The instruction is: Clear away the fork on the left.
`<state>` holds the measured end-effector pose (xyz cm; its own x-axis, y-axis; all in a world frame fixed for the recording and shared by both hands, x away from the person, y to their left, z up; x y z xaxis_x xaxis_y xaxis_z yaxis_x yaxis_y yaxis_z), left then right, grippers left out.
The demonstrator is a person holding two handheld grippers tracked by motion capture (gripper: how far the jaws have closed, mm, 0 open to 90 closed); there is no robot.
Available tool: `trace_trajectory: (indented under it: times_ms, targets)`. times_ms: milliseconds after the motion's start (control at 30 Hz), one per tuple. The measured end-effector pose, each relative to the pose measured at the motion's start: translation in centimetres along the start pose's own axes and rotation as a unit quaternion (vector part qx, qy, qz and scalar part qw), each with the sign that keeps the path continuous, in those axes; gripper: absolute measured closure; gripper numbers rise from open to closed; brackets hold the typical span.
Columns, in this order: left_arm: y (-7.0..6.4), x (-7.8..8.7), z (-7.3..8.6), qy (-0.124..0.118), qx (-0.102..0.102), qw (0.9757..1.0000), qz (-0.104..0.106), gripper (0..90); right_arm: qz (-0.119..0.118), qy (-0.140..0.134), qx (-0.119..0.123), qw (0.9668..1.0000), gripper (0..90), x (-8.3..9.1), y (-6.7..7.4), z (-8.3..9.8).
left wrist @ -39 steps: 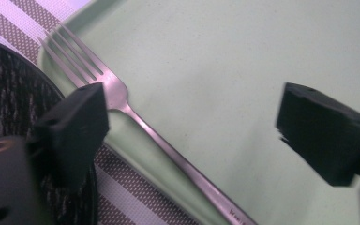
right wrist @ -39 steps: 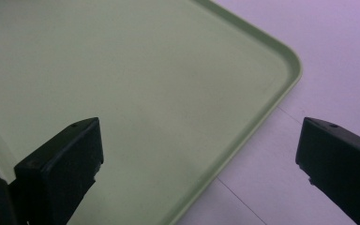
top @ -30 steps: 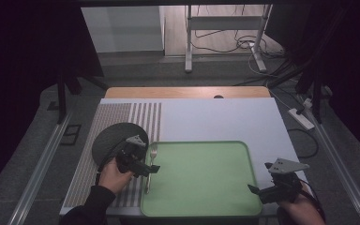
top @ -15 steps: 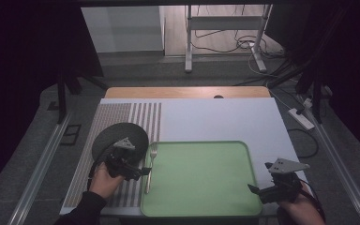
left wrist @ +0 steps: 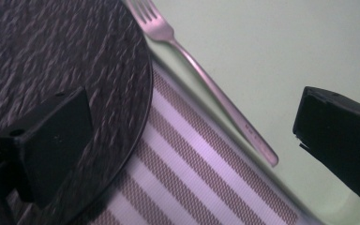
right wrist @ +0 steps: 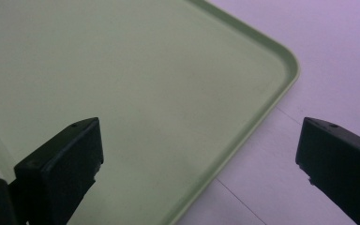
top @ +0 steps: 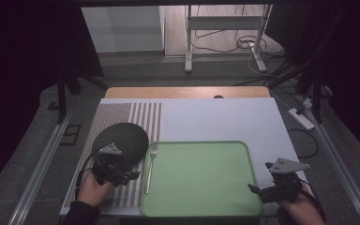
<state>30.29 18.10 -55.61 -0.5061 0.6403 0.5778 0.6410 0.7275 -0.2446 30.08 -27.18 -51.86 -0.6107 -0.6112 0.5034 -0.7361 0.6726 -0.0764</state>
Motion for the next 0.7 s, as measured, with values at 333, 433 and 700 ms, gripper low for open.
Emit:
trace_trajectory:
  times_ms: [333,433,700]
  targets:
    - [0.2,1.8,1.5,-0.009,0.018,0.9997,-0.011,0.0,0.003,-0.002,-0.004,1.0,1.3,0.0,-0.1,0.0]
    - [0.3,2.3,2.0,-0.011,0.022,0.9996,-0.016,0.0,0.004,-0.003,-0.005,1.0,1.3,0.1,-0.1,0.0]
    - [0.3,3.5,2.1,-0.03,0.023,0.9989,-0.027,0.0,0.007,-0.004,-0.01,0.9999,1.3,0.2,-0.2,0.0]
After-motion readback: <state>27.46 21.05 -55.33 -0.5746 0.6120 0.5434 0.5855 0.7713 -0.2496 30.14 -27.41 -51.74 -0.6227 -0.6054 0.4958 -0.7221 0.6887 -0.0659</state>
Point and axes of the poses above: each handheld gripper's, and its own axes: x roughly backward along the jaws, z roughly out of its underside, y roughly to its left, the point moved 8 cm from there along -x, roughly forward along the jaws, and after that the axes turned 13 degrees about -y, right-handed, at the moved point
